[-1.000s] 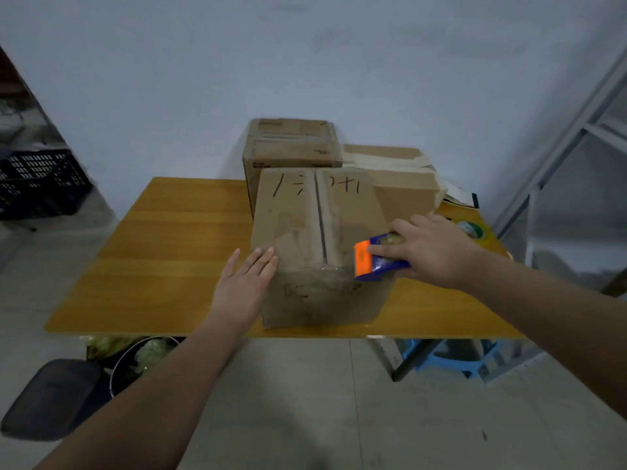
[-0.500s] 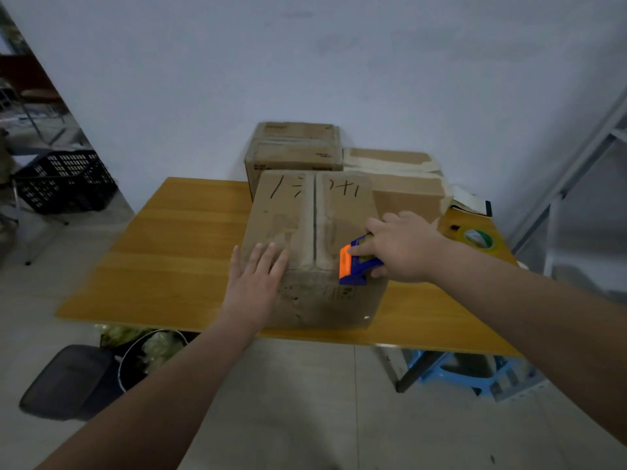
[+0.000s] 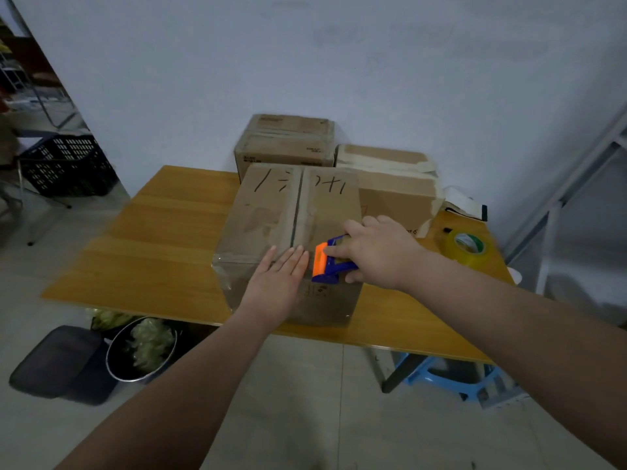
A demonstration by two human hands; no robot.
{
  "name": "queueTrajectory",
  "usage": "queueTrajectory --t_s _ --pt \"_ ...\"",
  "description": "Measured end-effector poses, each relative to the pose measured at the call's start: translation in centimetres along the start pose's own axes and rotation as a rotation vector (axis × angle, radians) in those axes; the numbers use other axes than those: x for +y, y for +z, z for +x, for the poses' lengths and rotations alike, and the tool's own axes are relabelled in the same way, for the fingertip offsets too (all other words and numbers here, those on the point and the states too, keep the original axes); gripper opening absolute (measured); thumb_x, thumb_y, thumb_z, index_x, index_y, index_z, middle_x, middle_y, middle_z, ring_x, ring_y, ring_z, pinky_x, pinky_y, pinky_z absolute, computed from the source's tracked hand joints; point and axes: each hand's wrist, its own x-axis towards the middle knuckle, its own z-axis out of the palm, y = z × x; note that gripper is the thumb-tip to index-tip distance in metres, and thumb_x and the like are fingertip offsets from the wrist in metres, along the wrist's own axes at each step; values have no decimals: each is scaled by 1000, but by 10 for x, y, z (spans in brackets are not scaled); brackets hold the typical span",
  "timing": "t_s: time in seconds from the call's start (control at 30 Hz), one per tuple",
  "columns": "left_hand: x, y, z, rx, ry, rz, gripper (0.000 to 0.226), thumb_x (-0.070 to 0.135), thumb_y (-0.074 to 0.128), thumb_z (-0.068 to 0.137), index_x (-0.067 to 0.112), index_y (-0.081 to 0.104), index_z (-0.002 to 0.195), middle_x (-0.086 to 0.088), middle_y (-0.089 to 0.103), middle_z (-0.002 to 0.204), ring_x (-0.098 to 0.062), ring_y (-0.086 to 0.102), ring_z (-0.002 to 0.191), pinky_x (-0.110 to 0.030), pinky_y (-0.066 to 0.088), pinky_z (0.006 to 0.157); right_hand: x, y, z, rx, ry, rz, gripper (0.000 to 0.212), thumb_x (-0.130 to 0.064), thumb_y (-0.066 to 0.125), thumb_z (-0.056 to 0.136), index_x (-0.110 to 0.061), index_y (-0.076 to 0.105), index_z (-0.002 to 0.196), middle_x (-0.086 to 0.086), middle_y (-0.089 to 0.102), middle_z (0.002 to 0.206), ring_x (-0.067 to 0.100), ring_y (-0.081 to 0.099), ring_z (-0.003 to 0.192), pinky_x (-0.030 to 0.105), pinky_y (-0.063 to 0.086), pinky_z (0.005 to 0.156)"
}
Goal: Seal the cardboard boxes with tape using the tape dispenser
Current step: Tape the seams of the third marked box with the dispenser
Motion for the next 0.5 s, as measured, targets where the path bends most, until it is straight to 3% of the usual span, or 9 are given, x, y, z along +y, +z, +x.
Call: queueTrajectory --t_s 0.1,0.3,0.5 --pt "-4 -2 0 -10 -7 10 61 30 32 100 21 -4 149 4 1 158 -7 1 143 -39 -22 108 17 3 -20 26 -31 -53 64 -56 51 88 -40 25 144 8 41 128 28 47 107 37 36 86" --pt "2 -6 0 -26 -41 26 60 40 27 99 23 2 151 8 6 158 -4 4 143 -38 -24 109 63 27 -76 -18 104 24 65 -56 53 87 -46 22 144 2 42 128 23 46 109 35 37 88" --pt "10 -9 -4 -38 -74 55 71 49 26 96 17 -9 149 1 -5 158 -12 -6 144 -39 -21 111 71 40 -75 -5 120 143 60 -56 49 88 -48 25 143 2 40 130 24 44 112 37 35 88"
